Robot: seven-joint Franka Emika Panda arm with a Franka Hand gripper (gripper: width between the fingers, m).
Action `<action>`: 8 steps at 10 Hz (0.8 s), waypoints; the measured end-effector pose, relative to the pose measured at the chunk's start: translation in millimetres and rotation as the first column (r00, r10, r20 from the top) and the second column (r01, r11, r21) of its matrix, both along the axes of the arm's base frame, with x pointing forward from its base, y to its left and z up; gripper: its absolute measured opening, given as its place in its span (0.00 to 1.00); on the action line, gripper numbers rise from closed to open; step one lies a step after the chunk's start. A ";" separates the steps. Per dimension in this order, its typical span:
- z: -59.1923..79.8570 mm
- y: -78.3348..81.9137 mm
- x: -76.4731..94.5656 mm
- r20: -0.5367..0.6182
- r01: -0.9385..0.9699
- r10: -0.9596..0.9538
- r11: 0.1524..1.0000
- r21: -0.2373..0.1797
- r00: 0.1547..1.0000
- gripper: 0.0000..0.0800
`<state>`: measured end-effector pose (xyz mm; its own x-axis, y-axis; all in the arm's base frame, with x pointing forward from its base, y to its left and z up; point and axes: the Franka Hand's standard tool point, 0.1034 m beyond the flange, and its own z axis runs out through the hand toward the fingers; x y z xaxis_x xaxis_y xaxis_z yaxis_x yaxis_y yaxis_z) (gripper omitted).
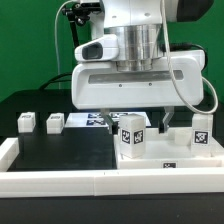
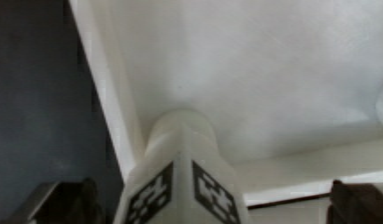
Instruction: Assemble square table
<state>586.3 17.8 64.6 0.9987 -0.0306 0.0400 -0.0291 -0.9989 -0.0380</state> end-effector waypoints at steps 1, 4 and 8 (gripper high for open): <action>0.8 -1.1 0.2 0.001 -0.083 0.083 0.997 -0.008 0.997 0.81; 2.5 -8.8 1.6 -0.003 -0.300 0.300 0.954 -0.022 0.954 0.81; 3.0 -11.6 3.8 0.003 -0.473 0.474 0.880 -0.047 0.880 0.81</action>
Offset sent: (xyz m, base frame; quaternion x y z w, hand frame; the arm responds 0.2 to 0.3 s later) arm 0.0056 -0.0035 0.0040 0.0037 -0.0156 -0.1412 0.9898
